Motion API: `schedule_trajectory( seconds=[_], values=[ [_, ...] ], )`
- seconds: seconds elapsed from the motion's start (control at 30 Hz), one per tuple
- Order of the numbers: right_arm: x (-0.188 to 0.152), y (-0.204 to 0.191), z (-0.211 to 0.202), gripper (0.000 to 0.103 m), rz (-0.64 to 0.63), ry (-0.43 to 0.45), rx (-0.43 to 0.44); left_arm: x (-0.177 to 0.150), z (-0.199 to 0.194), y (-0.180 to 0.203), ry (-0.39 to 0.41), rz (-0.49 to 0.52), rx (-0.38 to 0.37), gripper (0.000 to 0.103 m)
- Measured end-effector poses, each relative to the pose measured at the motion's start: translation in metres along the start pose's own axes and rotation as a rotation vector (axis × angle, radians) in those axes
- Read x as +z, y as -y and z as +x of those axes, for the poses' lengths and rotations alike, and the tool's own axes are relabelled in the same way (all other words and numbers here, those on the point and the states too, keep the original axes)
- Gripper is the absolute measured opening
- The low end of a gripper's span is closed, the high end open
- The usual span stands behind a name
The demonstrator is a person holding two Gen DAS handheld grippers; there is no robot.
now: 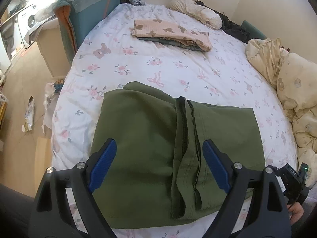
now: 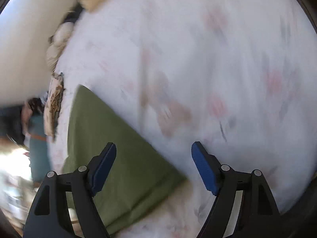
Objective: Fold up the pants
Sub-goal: 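Fold the lifted leg edge over the pants with the right gripper, then grasp the folded pants end with the left gripper while the right gripper grasps beside it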
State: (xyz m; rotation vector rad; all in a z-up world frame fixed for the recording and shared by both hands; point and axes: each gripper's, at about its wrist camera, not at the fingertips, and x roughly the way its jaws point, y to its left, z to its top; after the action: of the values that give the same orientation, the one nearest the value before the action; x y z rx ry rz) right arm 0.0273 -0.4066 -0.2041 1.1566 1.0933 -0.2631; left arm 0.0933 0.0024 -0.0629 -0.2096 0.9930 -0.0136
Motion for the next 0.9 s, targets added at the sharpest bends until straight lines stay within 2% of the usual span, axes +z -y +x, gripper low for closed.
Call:
schedule_trajectory(
  seconds=[0.13, 0.2, 0.33, 0.37, 0.4, 0.47, 0.53, 0.6, 0.7, 0.9],
  values=[
    [-0.012, -0.023, 0.007, 0.081, -0.141, -0.040, 0.003, -0.001, 0.003, 0.004, 0.002, 0.021, 0.007, 0.086],
    [-0.018, -0.026, 0.013, 0.076, -0.178, -0.041, -0.043, -0.002, 0.001, 0.005, 0.011, 0.035, 0.010, 0.086],
    [-0.023, -0.012, 0.002, 0.073, -0.163, 0.000, -0.033, -0.003, -0.008, 0.005, 0.016, 0.084, 0.016, 0.086],
    [-0.023, -0.013, 0.002, 0.065, -0.169, -0.005, -0.040, -0.001, -0.010, 0.005, 0.013, 0.092, 0.011, 0.086],
    [-0.023, -0.014, 0.002, 0.041, -0.183, -0.008, -0.036, 0.002, -0.012, 0.005, 0.013, 0.096, 0.010, 0.086],
    [-0.022, -0.020, 0.004, 0.012, -0.216, -0.030, 0.003, 0.009, -0.018, 0.007, 0.016, 0.100, 0.013, 0.086],
    [-0.022, -0.035, -0.001, 0.010, -0.269, 0.011, 0.026, 0.016, -0.022, 0.010, 0.009, 0.104, 0.009, 0.086],
    [-0.029, -0.048, -0.024, 0.009, -0.331, 0.090, 0.045, 0.024, -0.029, 0.014, 0.001, 0.105, -0.002, 0.086],
    [-0.040, -0.068, -0.056, 0.006, -0.403, 0.160, 0.135, 0.038, -0.030, 0.020, -0.079, 0.064, -0.066, 0.086],
    [-0.073, -0.111, -0.090, 0.005, -0.606, 0.197, 0.341, 0.071, -0.035, 0.066, -0.119, 0.115, -0.072, 0.086]
  ],
)
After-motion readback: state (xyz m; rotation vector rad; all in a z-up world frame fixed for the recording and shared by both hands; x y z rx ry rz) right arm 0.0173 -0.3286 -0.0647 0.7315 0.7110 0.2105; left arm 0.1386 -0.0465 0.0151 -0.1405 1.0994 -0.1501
